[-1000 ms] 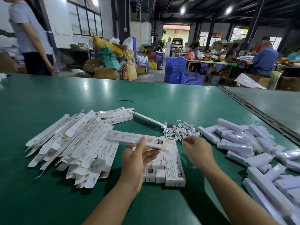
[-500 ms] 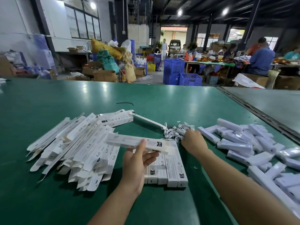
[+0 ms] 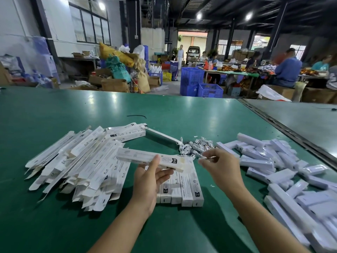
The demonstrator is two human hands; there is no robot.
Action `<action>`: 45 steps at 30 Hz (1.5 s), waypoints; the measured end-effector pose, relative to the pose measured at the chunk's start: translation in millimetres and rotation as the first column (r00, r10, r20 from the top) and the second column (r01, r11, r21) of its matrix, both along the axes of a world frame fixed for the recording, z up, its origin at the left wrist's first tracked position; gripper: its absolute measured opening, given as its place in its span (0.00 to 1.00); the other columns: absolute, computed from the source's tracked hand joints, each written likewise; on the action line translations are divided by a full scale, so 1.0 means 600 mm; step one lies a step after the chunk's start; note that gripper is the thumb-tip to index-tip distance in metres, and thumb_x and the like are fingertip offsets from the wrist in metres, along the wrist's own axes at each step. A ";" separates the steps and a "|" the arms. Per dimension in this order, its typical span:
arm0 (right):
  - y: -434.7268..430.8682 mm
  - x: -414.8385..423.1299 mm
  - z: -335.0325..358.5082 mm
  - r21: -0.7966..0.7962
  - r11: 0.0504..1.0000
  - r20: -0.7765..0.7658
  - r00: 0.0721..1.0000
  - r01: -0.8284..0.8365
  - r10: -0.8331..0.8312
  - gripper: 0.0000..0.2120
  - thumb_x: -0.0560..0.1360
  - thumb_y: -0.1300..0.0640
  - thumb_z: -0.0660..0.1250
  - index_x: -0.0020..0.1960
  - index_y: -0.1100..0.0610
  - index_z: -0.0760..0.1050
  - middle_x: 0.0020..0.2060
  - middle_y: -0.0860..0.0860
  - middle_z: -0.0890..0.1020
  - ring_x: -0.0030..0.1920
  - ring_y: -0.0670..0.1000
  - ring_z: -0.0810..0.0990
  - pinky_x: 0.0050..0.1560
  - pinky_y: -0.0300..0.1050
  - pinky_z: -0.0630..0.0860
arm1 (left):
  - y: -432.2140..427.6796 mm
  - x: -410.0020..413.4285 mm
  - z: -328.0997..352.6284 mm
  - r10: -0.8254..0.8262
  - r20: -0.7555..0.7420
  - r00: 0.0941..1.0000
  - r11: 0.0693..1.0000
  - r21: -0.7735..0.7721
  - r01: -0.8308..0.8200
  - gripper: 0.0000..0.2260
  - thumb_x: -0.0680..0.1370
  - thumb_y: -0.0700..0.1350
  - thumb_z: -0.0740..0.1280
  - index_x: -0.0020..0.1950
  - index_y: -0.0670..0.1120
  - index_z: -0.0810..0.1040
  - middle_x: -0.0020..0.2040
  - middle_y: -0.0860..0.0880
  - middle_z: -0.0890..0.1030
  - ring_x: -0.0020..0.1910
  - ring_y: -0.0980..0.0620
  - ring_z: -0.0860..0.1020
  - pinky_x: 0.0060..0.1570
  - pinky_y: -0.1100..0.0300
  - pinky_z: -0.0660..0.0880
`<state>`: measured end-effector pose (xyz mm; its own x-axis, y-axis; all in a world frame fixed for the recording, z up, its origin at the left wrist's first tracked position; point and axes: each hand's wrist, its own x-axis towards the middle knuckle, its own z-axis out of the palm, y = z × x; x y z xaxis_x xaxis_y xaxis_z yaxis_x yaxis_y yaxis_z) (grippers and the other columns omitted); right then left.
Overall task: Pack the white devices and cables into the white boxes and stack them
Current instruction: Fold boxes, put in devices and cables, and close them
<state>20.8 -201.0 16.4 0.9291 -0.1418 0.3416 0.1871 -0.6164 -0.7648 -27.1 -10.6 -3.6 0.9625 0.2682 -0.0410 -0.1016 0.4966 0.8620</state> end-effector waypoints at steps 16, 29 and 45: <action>-0.018 -0.057 -0.025 -0.433 0.712 -0.227 0.831 -0.553 0.508 0.18 0.78 0.54 0.67 0.67 0.49 0.76 0.69 0.43 0.71 0.59 0.40 0.75 0.61 0.26 0.65 | 0.004 0.001 -0.001 -0.015 0.001 1.000 0.999 -0.050 0.015 0.10 0.80 0.46 0.66 0.52 0.40 0.75 0.42 0.40 0.85 0.41 0.45 0.85 0.37 0.60 0.80; -0.026 -0.044 -0.028 -0.277 0.960 0.048 0.997 -0.046 0.062 0.02 0.71 0.61 0.76 0.44 0.58 0.86 0.37 0.49 0.83 0.33 0.41 0.76 0.41 0.21 0.68 | 0.007 0.000 0.003 -0.033 -0.002 0.999 0.998 -0.047 0.033 0.13 0.81 0.46 0.65 0.59 0.38 0.74 0.48 0.37 0.84 0.42 0.44 0.84 0.40 0.59 0.81; -0.042 -0.028 -0.037 -0.561 0.767 -0.288 0.942 -0.312 0.173 0.03 0.71 0.54 0.76 0.43 0.52 0.83 0.47 0.46 0.81 0.42 0.43 0.74 0.39 0.25 0.65 | 0.012 0.001 -0.003 -0.052 0.016 0.999 0.998 -0.041 0.052 0.12 0.80 0.47 0.66 0.57 0.38 0.75 0.46 0.38 0.85 0.42 0.44 0.85 0.40 0.58 0.81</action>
<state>4.0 -226.4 -6.0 0.9617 0.2630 0.0773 0.2740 -0.9130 -0.3023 -26.4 -3.5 -5.2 0.9757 0.2159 -0.0363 -0.0877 0.5371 0.8389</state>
